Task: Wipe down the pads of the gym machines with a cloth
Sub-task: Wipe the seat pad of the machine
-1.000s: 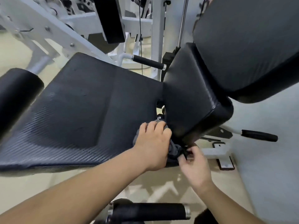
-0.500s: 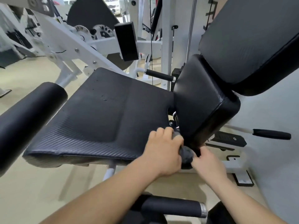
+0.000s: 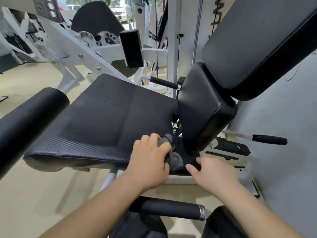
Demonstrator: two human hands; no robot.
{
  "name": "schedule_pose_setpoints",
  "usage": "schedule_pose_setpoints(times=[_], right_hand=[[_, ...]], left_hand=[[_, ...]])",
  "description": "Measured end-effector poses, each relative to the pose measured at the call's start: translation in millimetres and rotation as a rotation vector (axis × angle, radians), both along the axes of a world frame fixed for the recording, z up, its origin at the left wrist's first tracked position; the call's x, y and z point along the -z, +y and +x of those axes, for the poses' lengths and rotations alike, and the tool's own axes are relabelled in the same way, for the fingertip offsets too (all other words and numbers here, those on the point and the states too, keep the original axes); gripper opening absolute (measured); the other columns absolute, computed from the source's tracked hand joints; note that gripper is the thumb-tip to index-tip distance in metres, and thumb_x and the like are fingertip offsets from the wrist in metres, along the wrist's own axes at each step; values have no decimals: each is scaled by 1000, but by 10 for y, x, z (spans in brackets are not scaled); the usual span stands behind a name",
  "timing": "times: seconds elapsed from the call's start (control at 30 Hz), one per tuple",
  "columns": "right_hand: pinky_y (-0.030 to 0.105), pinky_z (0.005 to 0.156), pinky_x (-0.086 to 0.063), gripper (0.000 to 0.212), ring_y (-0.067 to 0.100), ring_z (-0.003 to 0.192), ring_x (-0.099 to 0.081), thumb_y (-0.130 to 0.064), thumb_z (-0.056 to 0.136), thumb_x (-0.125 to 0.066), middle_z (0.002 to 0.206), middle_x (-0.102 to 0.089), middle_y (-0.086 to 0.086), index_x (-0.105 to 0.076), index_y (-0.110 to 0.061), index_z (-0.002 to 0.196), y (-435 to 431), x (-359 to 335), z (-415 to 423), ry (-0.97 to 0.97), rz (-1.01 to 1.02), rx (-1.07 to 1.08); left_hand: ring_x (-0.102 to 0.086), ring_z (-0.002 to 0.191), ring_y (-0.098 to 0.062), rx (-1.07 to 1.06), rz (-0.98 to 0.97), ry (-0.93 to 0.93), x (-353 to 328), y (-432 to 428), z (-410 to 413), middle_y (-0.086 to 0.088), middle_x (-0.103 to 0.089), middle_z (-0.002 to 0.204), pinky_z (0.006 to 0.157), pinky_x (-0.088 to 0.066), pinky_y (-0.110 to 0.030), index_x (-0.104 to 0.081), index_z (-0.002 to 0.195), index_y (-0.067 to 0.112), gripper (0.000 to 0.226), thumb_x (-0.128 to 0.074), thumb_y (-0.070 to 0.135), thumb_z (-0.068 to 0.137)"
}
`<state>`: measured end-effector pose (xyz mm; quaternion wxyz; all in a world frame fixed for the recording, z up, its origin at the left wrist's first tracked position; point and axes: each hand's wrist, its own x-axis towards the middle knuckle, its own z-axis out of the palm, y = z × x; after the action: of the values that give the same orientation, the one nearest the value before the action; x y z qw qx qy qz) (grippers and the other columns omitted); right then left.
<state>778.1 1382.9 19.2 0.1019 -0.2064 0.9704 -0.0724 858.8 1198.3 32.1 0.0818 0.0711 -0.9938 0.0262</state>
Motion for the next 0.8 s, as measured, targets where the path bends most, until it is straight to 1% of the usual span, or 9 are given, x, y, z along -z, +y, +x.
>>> schedule_pose_setpoints(times=[0.1,0.2,0.33,0.43,0.5,0.57,0.63,0.73,0.8], right_hand=[[33,69,-53,32,17,90,-67,-49,102,-42,89,-69,-10,-69,-31,102,-165,-254,62,141,-149,-136],[37,93,-53,30,15,113,-63,-37,102,-46,116,-71,-11,-70,-28,120,-527,-330,35,136,-425,-218],[35,98,-46,37,24,122,-59,-36,105,-38,134,-63,-5,-62,-20,127,-858,-141,-65,74,-190,-260],[33,99,-46,36,22,124,-58,-35,104,-40,139,-61,-5,-63,-23,128,-917,-142,-133,100,-103,-275],[31,97,-47,33,24,123,-59,-31,102,-44,134,-64,-6,-66,-23,125,-908,-177,-148,57,-110,-249],[29,86,-46,27,26,115,-62,-30,99,-48,115,-70,-4,-71,-25,112,-896,-182,-136,41,-133,-221],[30,83,-50,30,25,110,-66,-42,99,-48,98,-71,-6,-75,-26,101,-901,-169,-108,67,-166,-207],[32,91,-53,59,23,114,-66,-68,95,-44,114,-74,-8,-77,-20,106,-953,-172,-99,47,-221,-163],[35,86,-56,69,23,102,-68,-77,88,-43,97,-75,-3,-75,-16,91,-1043,-195,-91,53,-227,-164]], left_hand=[[-42,115,-27,139,19,-61,-5,80,-4,1,-40,137,95,-37,-40,-52,124,39,38,-50,40,86],[-45,111,-29,-5,-55,-4,-197,-560,104,1,-45,132,91,-39,-40,-56,120,40,38,-47,40,83],[-52,97,-38,-376,-80,200,-338,-1228,281,-10,-57,116,82,-42,-45,-68,105,29,40,-52,38,69],[-50,100,-36,-331,-78,204,-198,-768,168,-9,-55,118,84,-38,-45,-64,101,26,37,-46,38,71],[-50,102,-34,-174,-4,179,-98,-397,89,-5,-53,118,85,-38,-45,-63,101,28,40,-38,42,73],[-48,103,-31,-56,36,117,-68,-286,109,-4,-51,120,86,-38,-44,-61,103,28,40,-40,45,74],[-46,103,-28,-12,32,107,-137,-482,214,-1,-49,123,87,-39,-42,-59,105,33,36,-44,45,75],[-49,99,-29,-123,-78,145,-333,-1010,480,0,-55,120,82,-40,-40,-61,99,35,36,-40,46,72],[-51,101,-31,-324,-129,158,-553,-1424,683,-1,-56,118,84,-40,-41,-61,98,36,36,-40,47,72]])
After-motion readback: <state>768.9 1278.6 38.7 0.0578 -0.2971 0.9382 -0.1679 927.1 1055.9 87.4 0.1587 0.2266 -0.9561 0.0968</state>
